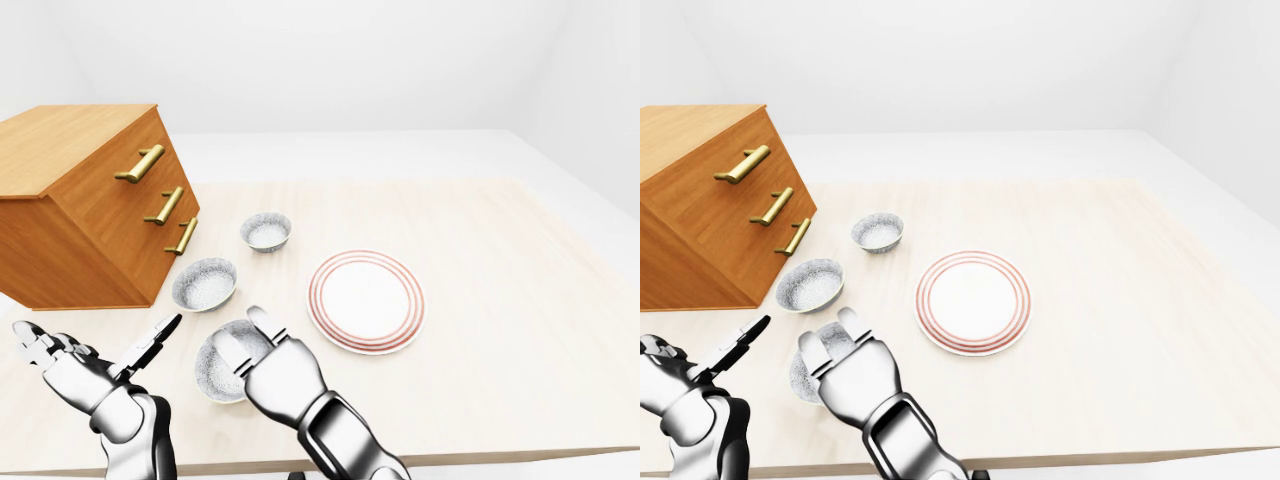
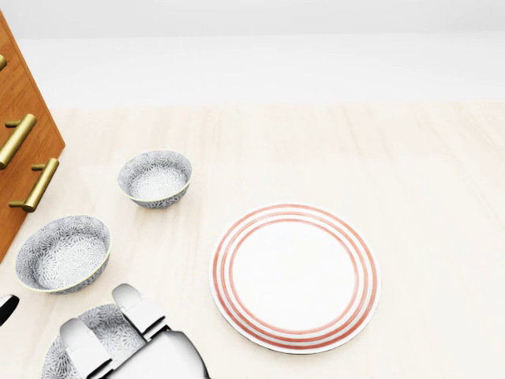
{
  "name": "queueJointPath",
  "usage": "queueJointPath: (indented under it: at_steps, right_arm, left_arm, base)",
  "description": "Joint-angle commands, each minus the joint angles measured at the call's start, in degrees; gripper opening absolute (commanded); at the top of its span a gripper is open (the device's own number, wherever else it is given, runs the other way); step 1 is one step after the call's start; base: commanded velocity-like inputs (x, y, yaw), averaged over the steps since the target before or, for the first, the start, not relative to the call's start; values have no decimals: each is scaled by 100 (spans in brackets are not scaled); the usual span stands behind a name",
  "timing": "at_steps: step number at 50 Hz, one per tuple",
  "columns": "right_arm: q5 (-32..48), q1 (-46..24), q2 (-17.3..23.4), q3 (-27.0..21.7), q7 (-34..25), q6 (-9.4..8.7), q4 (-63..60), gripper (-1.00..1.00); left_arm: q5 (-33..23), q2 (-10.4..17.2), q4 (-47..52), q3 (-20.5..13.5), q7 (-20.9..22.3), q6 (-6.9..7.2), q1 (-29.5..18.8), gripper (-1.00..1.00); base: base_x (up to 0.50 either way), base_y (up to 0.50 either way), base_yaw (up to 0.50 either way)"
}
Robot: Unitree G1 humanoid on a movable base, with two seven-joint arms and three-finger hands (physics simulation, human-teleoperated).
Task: Put the bowl at the front on the plate.
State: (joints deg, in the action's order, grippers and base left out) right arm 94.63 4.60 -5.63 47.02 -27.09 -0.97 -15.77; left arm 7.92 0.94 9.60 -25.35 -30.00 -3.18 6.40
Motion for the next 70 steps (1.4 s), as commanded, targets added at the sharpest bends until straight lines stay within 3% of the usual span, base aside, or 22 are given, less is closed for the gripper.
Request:
queueJointPath:
  at_steps: [1,7,9,12,22,27,42,46,47,52,54,62,66,70]
  right_arm:
    - [-115,25,19,289,-560,339,-207,100]
    - [-149,55,6,420,-565,407,-63,100]
    - [-26,36,8,476,-584,403,20,100]
    - [-95,14,18,513,-510,529,6,100]
    - [172,86,76,624,-554,566,53,100]
    - [98,156,65,607,-421,376,-133,100]
    - [85,139,78,624,-423,348,-134,100]
    - [68,169,100,380,-477,126,125,100]
    - [58,141,127,372,-443,172,112,100]
    - [25,174,119,273,-403,39,175,100]
    - [-96,180,114,200,-122,-10,205,100]
    - [-29,38,-9,206,-571,4,133,100]
    - [-19,-98,-162,199,-794,98,253,100]
    - [-30,-245,-343,177,-1002,175,406,100]
  left_arm:
    - [-2,2,0,7,0,-1,-2,100]
    - [-1,-12,76,-3,0,50,17,100]
    - [-14,-9,18,2,0,5,2,100]
    - [-10,-8,25,2,0,10,6,100]
    - [-3,-10,87,-4,0,54,24,100]
    - [-10,-11,17,-2,0,0,4,100]
    - [-7,-7,16,2,0,-1,6,100]
    - [-10,-2,-9,6,0,-10,0,100]
    - [-13,-1,-21,10,0,-14,-5,100]
    - [-14,14,-49,18,0,-14,-22,100]
    - [-11,18,-67,19,0,-25,-29,100]
    - [-24,11,-63,16,0,-33,-16,100]
    - [-19,2,7,11,0,22,3,100]
    - [-18,16,-108,19,0,-59,-30,100]
  base:
    - [0,0,0]
    - [0,0,0]
    - [0,0,0]
    - [0,0,0]
    - [0,0,0]
    - [0,0,0]
    - [0,0,0]
    - [0,0,0]
    - [0,0,0]
    - [0,0,0]
    - [0,0,0]
    - [0,0,0]
    - [0,0,0]
    - [0,0,0]
